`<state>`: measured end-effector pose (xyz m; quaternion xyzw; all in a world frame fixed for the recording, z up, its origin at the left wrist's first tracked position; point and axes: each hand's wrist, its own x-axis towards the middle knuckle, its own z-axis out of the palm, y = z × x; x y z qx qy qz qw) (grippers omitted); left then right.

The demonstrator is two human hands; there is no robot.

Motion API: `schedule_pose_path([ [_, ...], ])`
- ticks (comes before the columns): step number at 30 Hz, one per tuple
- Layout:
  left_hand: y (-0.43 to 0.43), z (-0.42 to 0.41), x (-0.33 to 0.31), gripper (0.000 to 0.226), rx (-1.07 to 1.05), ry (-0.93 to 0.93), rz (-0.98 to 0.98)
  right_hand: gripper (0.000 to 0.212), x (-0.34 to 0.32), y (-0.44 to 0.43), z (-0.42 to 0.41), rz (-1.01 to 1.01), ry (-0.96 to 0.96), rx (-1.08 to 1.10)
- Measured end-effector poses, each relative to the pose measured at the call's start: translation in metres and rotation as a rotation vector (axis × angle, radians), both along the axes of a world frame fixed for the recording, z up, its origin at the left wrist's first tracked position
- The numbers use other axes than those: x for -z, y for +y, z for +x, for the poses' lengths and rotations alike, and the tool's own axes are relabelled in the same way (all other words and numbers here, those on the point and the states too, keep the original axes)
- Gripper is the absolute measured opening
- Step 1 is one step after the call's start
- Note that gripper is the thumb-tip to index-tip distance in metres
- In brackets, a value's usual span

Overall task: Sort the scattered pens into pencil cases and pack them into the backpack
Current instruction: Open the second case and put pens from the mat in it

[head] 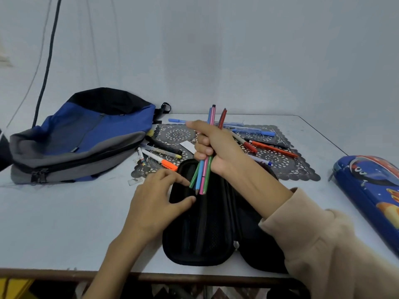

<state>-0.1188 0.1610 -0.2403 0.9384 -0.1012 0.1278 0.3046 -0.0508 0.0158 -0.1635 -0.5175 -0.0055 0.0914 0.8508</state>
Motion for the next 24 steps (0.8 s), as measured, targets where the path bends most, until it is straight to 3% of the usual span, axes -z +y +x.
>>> schedule_pose_path([
  [3,-0.006,0.002,-0.005,0.044,-0.056,-0.063,0.132,0.015,0.005,0.001,0.003,-0.001,0.055,0.011],
  [9,-0.012,0.009,-0.013,0.036,-0.132,-0.162,0.217,0.017,0.013,-0.002,0.007,-0.005,0.121,0.009],
  [13,-0.012,0.009,-0.011,0.039,-0.178,-0.157,0.094,0.036,0.017,-0.003,0.010,0.014,0.159,0.039],
  [19,-0.016,0.002,-0.005,0.027,-0.285,-0.145,-0.161,0.019,0.026,0.004,0.013,0.000,0.211,0.045],
  [24,-0.016,-0.003,-0.003,0.027,-0.310,-0.122,-0.240,0.008,0.034,0.011,0.014,-0.077,0.254,0.078],
])
